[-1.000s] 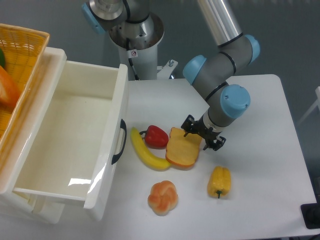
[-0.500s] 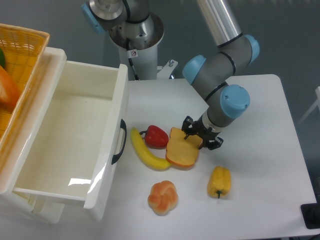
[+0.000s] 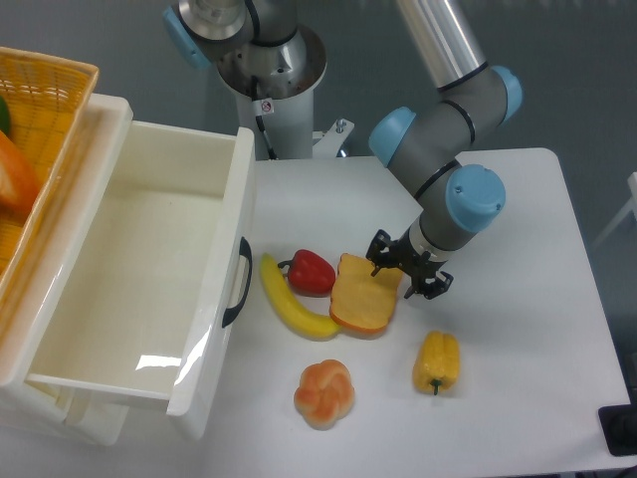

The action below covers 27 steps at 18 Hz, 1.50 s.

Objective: Pick up the bread slice
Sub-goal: 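Lower the open gripper onto the bread slice's crust edge and close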

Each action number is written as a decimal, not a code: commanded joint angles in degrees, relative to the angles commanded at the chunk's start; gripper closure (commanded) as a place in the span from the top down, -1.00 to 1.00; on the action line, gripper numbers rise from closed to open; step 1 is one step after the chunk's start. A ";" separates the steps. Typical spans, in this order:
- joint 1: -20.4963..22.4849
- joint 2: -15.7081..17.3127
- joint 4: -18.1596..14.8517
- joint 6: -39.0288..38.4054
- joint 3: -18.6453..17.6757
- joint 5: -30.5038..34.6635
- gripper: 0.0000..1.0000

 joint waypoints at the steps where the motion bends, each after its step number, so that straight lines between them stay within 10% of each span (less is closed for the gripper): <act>1: -0.09 -0.18 0.00 -0.09 0.00 0.09 0.43; 9: -0.26 -0.70 0.09 -0.18 -0.44 0.09 0.25; 18: -0.35 -0.53 0.18 -3.86 -0.53 0.09 -0.97; 27: -0.26 -0.18 0.44 -4.48 1.93 0.00 -1.00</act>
